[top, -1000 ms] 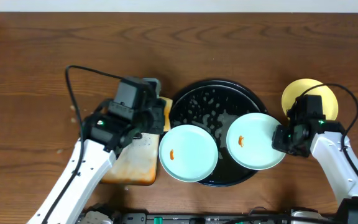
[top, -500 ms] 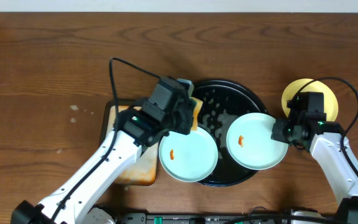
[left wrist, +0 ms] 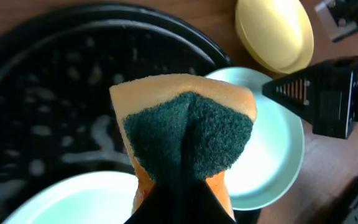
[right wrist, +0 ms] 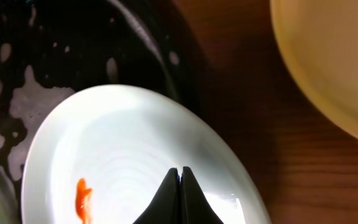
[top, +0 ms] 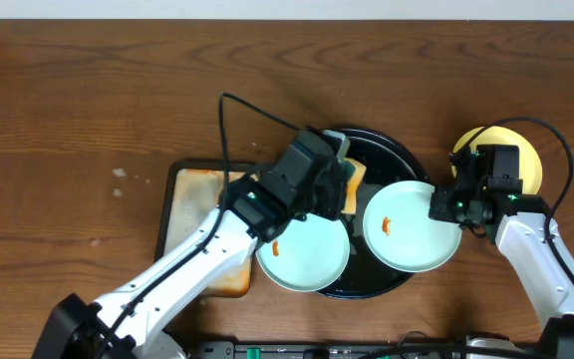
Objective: Clean dirty plates on tray and stack at the side
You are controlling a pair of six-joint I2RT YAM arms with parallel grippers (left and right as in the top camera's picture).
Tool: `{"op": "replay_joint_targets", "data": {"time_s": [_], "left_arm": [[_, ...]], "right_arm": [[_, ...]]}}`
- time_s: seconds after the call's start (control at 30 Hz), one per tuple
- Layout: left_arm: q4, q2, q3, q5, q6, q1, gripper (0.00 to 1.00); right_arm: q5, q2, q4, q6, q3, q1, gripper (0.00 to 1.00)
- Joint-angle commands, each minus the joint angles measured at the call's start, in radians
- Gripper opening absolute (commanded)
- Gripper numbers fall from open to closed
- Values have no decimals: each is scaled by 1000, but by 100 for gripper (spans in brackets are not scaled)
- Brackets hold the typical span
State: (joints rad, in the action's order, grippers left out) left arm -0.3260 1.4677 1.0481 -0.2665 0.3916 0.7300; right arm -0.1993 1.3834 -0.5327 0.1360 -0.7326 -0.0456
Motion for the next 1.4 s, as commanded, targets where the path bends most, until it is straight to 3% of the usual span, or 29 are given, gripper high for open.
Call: {"op": "replay_joint_targets", "data": {"time_s": [0.0,0.17,0.27,0.4,0.5,0.87,1.13,1.23,1.37], "left_arm": [[-6,21,20,-14,18,2,11],[-5,23,20,-14,17,3,11],[-5,23,20,-14,17,3,11],[-7,24,20,-14,12,14,11],[7,30,20,-13,8,34,11],[19,73,20,-11,3,57,11],[19,77,20,-11,2,57,11],[19,77,20,-11,3,57,11],[22,77,20,-11,2,57,11]], "right_arm": [[-45,-19,-16,-22,-8,3,1],[-46,-103,-30,-18,-15,-11,15],[-41,-156,-84,-18,-27,-15,33],[26,-169,-202,-6,-23,-15,39],[150,-154,-257,82,-17,-15,38],[225,-133,-299,183,26,-31,34],[119,-95,-154,142,128,-70,17],[74,-91,-101,140,142,-70,5],[53,-93,-39,117,140,-69,1]]}}
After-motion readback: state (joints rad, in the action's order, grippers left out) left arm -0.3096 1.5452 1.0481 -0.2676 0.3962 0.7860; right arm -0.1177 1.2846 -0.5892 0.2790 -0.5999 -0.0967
